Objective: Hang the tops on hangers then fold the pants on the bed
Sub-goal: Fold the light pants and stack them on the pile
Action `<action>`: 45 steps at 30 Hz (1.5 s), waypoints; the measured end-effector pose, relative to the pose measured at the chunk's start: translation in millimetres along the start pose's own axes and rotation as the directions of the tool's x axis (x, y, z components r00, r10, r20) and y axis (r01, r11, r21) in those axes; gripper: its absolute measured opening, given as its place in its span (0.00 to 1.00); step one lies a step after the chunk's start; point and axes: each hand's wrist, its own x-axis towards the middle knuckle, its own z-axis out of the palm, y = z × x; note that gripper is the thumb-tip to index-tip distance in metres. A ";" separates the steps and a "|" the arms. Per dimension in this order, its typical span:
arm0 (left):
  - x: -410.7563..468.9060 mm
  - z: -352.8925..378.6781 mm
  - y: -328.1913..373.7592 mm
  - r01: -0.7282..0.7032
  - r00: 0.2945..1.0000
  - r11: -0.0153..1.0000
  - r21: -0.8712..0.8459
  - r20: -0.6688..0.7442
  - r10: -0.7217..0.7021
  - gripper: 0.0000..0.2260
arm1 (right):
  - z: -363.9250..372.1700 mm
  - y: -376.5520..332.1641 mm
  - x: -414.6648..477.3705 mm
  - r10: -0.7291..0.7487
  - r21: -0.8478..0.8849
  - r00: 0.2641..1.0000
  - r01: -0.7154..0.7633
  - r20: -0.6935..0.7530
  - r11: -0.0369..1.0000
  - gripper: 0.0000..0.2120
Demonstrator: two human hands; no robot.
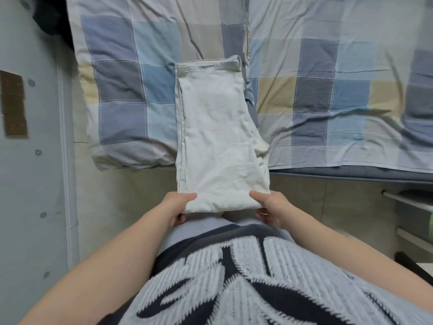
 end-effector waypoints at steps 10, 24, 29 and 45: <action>-13.6 -10.1 90.9 -0.266 0.958 0.955 -0.130 -0.148 0.247 0.14 | 14.2 -103.6 -10.0 -0.124 0.136 0.992 0.128 -0.032 0.982 0.07; 24.5 -18.4 305.2 -0.478 0.877 0.724 -0.496 -0.239 0.416 0.02 | 84.6 -344.1 71.6 -0.275 0.228 0.961 0.270 -0.010 0.935 0.09; 79.0 -9.5 326.3 -0.638 0.769 0.704 -0.312 -0.214 0.602 0.23 | 98.6 -353.9 127.1 -0.354 0.118 0.935 0.348 0.031 0.930 0.11; 140.0 3.4 254.7 -0.597 0.707 0.776 0.204 -0.324 0.629 0.45 | 32.4 -267.2 177.8 -0.446 -0.309 0.892 0.404 -0.074 0.861 0.39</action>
